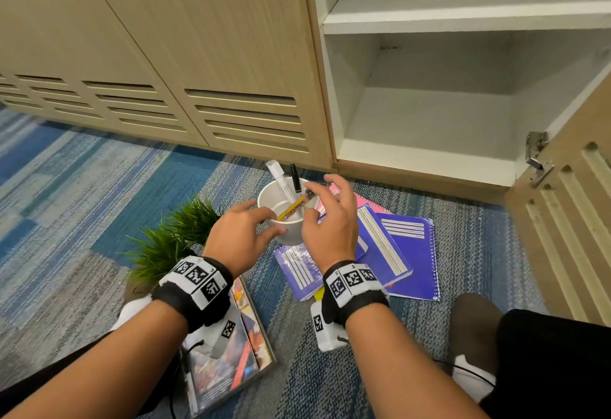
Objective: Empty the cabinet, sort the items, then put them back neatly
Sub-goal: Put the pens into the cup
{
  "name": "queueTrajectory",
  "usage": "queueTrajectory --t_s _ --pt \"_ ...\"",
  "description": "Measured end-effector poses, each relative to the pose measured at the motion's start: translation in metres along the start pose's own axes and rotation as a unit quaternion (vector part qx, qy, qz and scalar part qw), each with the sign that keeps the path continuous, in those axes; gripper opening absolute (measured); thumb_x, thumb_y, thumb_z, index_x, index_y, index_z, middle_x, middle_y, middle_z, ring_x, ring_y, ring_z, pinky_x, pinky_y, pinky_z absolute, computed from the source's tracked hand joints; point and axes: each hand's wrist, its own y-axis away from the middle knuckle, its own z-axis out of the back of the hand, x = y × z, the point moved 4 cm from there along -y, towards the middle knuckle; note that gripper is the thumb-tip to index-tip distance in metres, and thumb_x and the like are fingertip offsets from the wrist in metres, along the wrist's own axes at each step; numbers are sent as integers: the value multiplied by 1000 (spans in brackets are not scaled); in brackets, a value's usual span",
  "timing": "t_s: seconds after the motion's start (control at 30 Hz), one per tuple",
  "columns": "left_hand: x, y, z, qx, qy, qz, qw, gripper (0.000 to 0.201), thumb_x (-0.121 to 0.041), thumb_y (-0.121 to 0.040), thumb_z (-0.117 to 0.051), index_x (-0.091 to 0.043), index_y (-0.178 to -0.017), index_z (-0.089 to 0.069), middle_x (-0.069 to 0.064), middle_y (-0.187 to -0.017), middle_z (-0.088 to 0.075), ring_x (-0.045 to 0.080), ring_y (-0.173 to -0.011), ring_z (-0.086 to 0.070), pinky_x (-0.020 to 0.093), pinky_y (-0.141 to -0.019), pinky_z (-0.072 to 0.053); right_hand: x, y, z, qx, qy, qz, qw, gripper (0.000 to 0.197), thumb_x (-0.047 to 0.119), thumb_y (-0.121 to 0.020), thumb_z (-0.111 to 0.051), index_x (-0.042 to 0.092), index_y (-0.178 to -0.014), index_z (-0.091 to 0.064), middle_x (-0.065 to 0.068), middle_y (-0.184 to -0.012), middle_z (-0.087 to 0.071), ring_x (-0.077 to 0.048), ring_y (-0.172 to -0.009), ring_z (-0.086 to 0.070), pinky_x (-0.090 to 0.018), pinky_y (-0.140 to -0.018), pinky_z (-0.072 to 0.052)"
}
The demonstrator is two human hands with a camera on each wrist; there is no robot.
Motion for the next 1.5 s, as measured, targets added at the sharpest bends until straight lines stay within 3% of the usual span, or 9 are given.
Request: queueTrajectory --t_s 0.17,0.47,0.63,0.8,1.0,1.13,1.27,1.37,1.5 --pt "-4 -7 1 -29 10 -1 1000 33 -59 -85 -61 -29 -95 -70 -7 -89 -64 19 -84 -66 35 -65 -54 3 9 -9 98 -1 56 994 26 13 -79 -57 22 -97 -73 9 -110 -59 -13 -99 -59 -35 -69 -56" --pt "-14 -29 10 -55 13 2 998 28 -53 -87 -64 -31 -105 -67 -6 -93 -64 19 -83 -64 38 -66 -54 7 -16 -7 153 46 95 983 10 13 -85 -65 12 -95 -69 0 -98 -56 -21 -84 -59 -40 -69 -54" --pt "-42 -61 5 -87 61 -4 994 25 -45 -87 -68 -26 -103 -69 -2 -99 -70 22 -93 -65 40 -74 -54 9 -69 16 213 150 139 955 15 12 -84 -65 9 -97 -71 -6 -106 -62 -32 -89 -64 -43 -75 -55" --pt "-75 -93 -8 -93 79 -17 992 22 -40 -86 -71 -22 -97 -70 0 -90 -69 24 -90 -62 36 -70 -50 -8 -106 41 249 242 154 925 18 17 -85 -60 12 -99 -70 -5 -103 -59 -32 -87 -64 -46 -76 -54" --pt "-94 -110 -37 -32 100 -51 993 29 -38 -84 -73 -24 -108 -63 -1 -94 -67 22 -87 -62 38 -70 -53 -40 -106 58 219 230 127 940 20 16 -86 -63 12 -104 -72 -4 -104 -62 -29 -88 -65 -43 -80 -55" --pt "-83 -113 -55 -16 83 -44 995 29 -36 -83 -75 -18 -104 -68 1 -86 -59 28 -85 -61 30 -64 -40 -52 -97 51 233 182 140 945 22 9 -85 -65 9 -105 -73 -6 -109 -67 -26 -95 -66 -43 -86 -55" --pt "-48 -117 -78 -24 107 13 994 31 -33 -79 -81 -16 -105 -73 11 -99 -70 34 -91 -65 36 -72 -48 -70 -95 50 240 168 109 950 37 4 -84 -63 12 -119 -70 -5 -126 -65 -24 -113 -62 -38 -99 -50" --pt "-12 -118 -98 -20 88 98 991 29 -34 -78 -82 -12 -94 -72 16 -92 -70 37 -86 -64 39 -71 -48 -94 -97 55 255 204 54 944 36 8 -86 -59 14 -121 -68 -5 -125 -63 -26 -113 -61 -39 -96 -50" --pt "29 -123 -124 -14 79 182 980 26 -29 -78 -82 -8 -88 -71 18 -90 -71 39 -86 -64 41 -72 -49 -138 -93 54 336 277 -62 898 31 14 -83 -61 24 -110 -70 -2 -114 -68 -26 -105 -64 -36 -87 -53"
